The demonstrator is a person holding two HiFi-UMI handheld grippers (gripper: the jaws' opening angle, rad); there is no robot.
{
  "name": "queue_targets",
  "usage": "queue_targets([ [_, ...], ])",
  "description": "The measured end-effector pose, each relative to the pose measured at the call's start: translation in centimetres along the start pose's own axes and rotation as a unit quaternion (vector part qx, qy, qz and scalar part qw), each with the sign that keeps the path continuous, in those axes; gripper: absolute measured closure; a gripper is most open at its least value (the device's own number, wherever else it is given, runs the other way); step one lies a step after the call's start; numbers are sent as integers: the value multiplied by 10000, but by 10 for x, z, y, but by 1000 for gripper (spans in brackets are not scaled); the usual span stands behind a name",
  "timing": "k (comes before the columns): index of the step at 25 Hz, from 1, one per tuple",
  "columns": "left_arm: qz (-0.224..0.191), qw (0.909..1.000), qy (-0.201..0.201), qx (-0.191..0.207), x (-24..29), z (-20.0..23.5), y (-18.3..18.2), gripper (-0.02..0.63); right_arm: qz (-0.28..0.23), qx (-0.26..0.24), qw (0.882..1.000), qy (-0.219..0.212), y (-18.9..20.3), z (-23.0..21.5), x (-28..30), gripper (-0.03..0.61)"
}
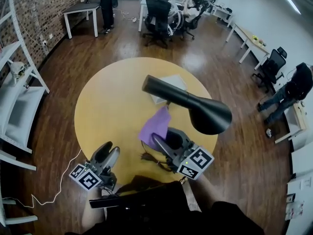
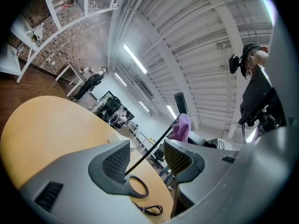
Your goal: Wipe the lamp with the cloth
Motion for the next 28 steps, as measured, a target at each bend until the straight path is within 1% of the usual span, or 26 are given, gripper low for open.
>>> queue_targets([
  [2,9,10000,34,3,1,-3,1,402,-495,192,9986,-67,-22,6,7,465],
  [3,18,10000,40,4,1,-4,1,402,-589,431,9973,-45,-29,5,12,465],
  [5,34,10000,33,1,-1,-5,2,402,-609,1138,9915,-140,-32,0,23,465],
  [6,35,10000,26,-3,-2,-6,3,402,-666,1519,9859,-234,-31,-3,28,465],
  [7,32,10000,15,-5,-3,-6,3,402,-765,1873,9789,-296,-30,-7,32,465],
  [9,10,10000,-16,-5,-6,-7,1,402,-986,2538,9619,-265,-24,-18,34,466],
  [10,-9,10000,-34,-6,-7,-6,1,402,-1076,2899,9507,-236,-19,-25,34,466],
  [12,-31,10000,-54,-6,-8,-5,0,402,-1178,3666,9226,-245,-3,-38,33,466],
  [13,-28,10000,-56,-3,-8,-4,0,402,-1178,3957,9104,-260,6,-42,33,468],
  [14,-21,10000,-59,0,-8,-4,1,402,-1130,4126,9035,-263,14,-43,33,468],
  [17,-18,10000,-66,0,-8,-7,2,402,-824,4292,8993,-170,39,-42,33,469],
  [18,-21,10000,-62,5,-7,-8,2,402,-736,4421,8939,-104,49,-43,32,469],
  [23,82,9999,-101,36,-7,-15,2,402,-188,5185,8531,542,106,-48,29,469],
  [27,247,9995,-200,29,-13,-15,5,402,55,5526,8300,750,146,-51,38,469],
  [28,277,9994,-216,19,-14,-14,5,402,134,5567,8267,809,156,-52,41,469],
])
Point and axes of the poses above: the fingertips, and each gripper's own axes: x forward along the fingers, z to its left, y out of its underside, the point moved 8 cm from there along -x, backward along the fingers, and after that the axes turned 8 degrees about z, right-handed, at the moved point
